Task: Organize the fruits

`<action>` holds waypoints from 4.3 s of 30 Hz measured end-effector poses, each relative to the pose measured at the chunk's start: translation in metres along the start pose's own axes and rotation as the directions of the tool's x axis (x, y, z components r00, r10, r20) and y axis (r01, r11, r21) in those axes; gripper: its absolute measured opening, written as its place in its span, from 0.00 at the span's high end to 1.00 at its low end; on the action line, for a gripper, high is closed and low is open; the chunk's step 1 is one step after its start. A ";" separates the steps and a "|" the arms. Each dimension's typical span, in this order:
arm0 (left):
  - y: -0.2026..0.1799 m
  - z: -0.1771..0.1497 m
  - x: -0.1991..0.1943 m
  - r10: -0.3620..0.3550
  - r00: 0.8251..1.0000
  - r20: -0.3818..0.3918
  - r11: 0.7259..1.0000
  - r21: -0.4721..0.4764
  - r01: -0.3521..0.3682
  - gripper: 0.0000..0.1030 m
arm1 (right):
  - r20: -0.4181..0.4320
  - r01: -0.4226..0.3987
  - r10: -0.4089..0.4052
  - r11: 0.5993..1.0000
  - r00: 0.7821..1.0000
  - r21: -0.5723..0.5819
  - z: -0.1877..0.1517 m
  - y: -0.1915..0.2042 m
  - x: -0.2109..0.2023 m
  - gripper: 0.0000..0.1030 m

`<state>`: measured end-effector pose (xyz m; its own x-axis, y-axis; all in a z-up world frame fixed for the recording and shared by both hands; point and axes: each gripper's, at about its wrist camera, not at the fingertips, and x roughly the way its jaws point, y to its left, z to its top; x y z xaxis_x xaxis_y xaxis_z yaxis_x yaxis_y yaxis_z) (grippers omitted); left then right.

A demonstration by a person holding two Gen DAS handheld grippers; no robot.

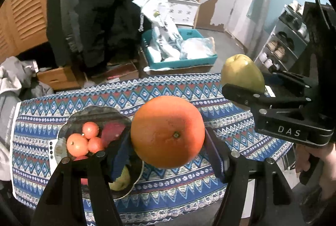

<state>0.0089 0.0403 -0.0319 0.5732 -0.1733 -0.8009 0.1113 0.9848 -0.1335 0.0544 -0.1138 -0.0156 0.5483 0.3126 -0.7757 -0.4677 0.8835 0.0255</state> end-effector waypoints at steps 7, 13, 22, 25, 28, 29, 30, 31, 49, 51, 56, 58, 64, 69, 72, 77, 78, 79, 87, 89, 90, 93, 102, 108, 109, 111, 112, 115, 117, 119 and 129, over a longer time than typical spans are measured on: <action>0.028 -0.001 -0.002 0.028 1.000 0.006 0.999 -0.046 -0.027 0.33 | -0.007 -0.032 0.032 0.999 0.999 -0.017 0.017 0.027 0.015 0.34; 0.061 -0.002 0.002 0.053 0.999 -0.006 0.994 -0.100 -0.053 0.33 | -0.024 -0.054 0.053 0.998 0.998 -0.034 0.027 0.047 0.032 0.34; 0.109 -0.008 0.018 0.099 0.994 -0.053 0.975 -0.196 -0.107 0.33 | -0.079 -0.116 0.114 0.993 0.990 -0.018 0.035 0.070 0.069 0.34; 0.121 -0.014 0.027 0.111 0.991 -0.074 0.968 -0.217 -0.125 0.33 | -0.105 -0.134 0.131 0.991 0.986 -0.021 0.033 0.080 0.083 0.34; 0.133 -0.022 0.040 0.125 0.986 -0.113 0.960 -0.238 -0.149 0.33 | -0.134 -0.168 0.166 0.986 0.977 -0.008 0.029 0.086 0.096 0.34; 0.136 -0.024 0.043 0.124 0.985 -0.123 0.958 -0.244 -0.151 0.33 | -0.141 -0.175 0.173 0.984 0.975 -0.006 0.028 0.087 0.100 0.34; 0.138 -0.026 0.046 0.122 0.983 -0.134 0.956 -0.251 -0.152 0.33 | -0.152 -0.183 0.180 0.983 0.972 -0.003 0.026 0.090 0.105 0.34; 0.143 -0.029 0.051 0.118 0.981 -0.152 0.952 -0.262 -0.155 0.33 | -0.162 -0.186 0.183 0.983 0.970 -0.002 0.025 0.092 0.109 0.34; 0.171 -0.058 0.084 0.087 0.958 -0.273 0.926 -0.332 -0.179 0.33 | -0.278 -0.247 0.248 0.968 0.928 0.041 -0.002 0.114 0.153 0.34; 0.168 -0.056 0.077 0.114 0.960 -0.255 0.929 -0.314 -0.194 0.33 | -0.284 -0.253 0.255 0.967 0.924 0.043 -0.004 0.116 0.154 0.34; 0.170 -0.057 0.067 0.130 0.956 -0.262 0.928 -0.309 -0.210 0.33 | -0.305 -0.268 0.273 0.962 0.912 0.059 -0.011 0.119 0.161 0.34; 0.171 -0.058 0.063 0.122 0.957 -0.263 0.926 -0.317 -0.205 0.33 | -0.316 -0.269 0.275 0.961 0.908 0.062 -0.014 0.121 0.164 0.34; 0.171 -0.060 0.049 0.128 0.960 -0.248 0.918 -0.336 -0.209 0.33 | -0.280 -0.325 0.336 0.942 0.900 0.086 -0.010 0.124 0.156 0.32; 0.168 -0.057 0.037 0.122 0.967 -0.222 0.917 -0.347 -0.195 0.32 | -0.241 -0.317 0.318 0.947 0.917 0.045 0.002 0.128 0.136 0.32; 0.162 -0.055 0.026 0.118 0.974 -0.196 0.923 -0.340 -0.180 0.32 | -0.218 -0.299 0.297 0.954 0.930 0.024 0.006 0.127 0.121 0.31; 0.151 -0.050 0.004 0.134 0.981 -0.143 0.932 -0.319 -0.174 0.27 | -0.178 -0.249 0.243 0.968 0.954 -0.014 0.010 0.119 0.099 0.27; 0.149 -0.049 0.000 0.137 0.982 -0.131 0.933 -0.315 -0.172 0.26 | -0.171 -0.241 0.234 0.970 0.957 -0.019 0.011 0.117 0.096 0.27; 0.146 -0.047 -0.006 0.143 0.983 -0.114 0.936 -0.308 -0.171 0.25 | -0.161 -0.226 0.220 0.974 0.962 -0.025 0.012 0.115 0.090 0.27; 0.131 -0.042 -0.030 0.169 0.984 -0.062 0.943 -0.282 -0.180 0.22 | -0.105 -0.170 0.166 0.985 0.981 -0.034 0.014 0.099 0.057 0.24; 0.125 -0.039 -0.034 0.167 0.985 -0.049 0.947 -0.272 -0.174 0.21 | -0.089 -0.155 0.152 0.987 0.984 -0.037 0.014 0.096 0.048 0.23; 0.123 -0.039 -0.035 0.168 0.985 -0.046 0.948 -0.266 -0.174 0.20 | -0.082 -0.146 0.142 0.988 0.986 -0.040 0.014 0.094 0.044 0.23; 0.113 -0.035 -0.042 0.178 0.984 -0.021 0.954 -0.240 -0.178 0.15 | -0.063 -0.126 0.123 0.991 0.990 -0.051 0.013 0.091 0.032 0.23; 0.087 -0.026 -0.067 0.219 0.974 0.056 0.963 -0.171 -0.207 0.02 | -0.018 -0.089 0.088 0.995 0.996 -0.052 0.010 0.079 0.003 0.23; 0.078 -0.025 -0.068 0.240 0.968 0.077 0.965 -0.130 -0.229 0.01 | 0.014 -0.075 0.076 0.996 0.997 -0.043 0.005 0.071 -0.013 0.22; 0.077 -0.025 -0.067 0.241 0.968 0.073 0.965 -0.126 -0.231 0.01 | 0.022 -0.071 0.072 0.997 0.997 -0.038 0.004 0.068 -0.015 0.22; 0.076 -0.025 -0.068 0.237 0.969 0.074 0.966 -0.124 -0.227 0.01 | 0.033 -0.067 0.067 0.997 0.997 -0.027 0.001 0.063 -0.019 0.22; 0.074 -0.025 -0.068 0.234 0.969 0.075 0.967 -0.123 -0.224 0.01 | 0.039 -0.064 0.065 0.998 0.997 -0.021 0.000 0.060 -0.021 0.22; 0.071 -0.025 -0.071 0.225 0.971 0.079 0.969 -0.118 -0.215 0.01 | 0.051 -0.048 0.049 0.999 0.997 -0.016 -0.001 0.054 -0.026 0.22; 0.069 -0.025 -0.072 0.227 0.970 0.083 0.969 -0.115 -0.217 0.01 | 0.063 -0.045 0.045 0.999 0.997 -0.005 -0.002 0.050 -0.028 0.22; 0.067 -0.024 -0.073 0.234 0.968 0.088 0.969 -0.109 -0.224 0.01 | 0.069 -0.049 0.049 0.999 0.996 0.005 -0.003 0.046 -0.029 0.22; 0.061 -0.024 -0.071 0.262 0.960 0.096 0.963 -0.093 -0.253 0.01 | 0.071 -0.058 0.056 0.998 0.996 0.031 -0.005 0.037 -0.028 0.22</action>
<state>-0.0445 0.1125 0.0034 0.6579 0.0905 -0.7477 -0.1138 0.9933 0.0200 0.0181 -0.0915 0.0035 0.5692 0.3855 -0.7262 -0.4770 0.8743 0.0902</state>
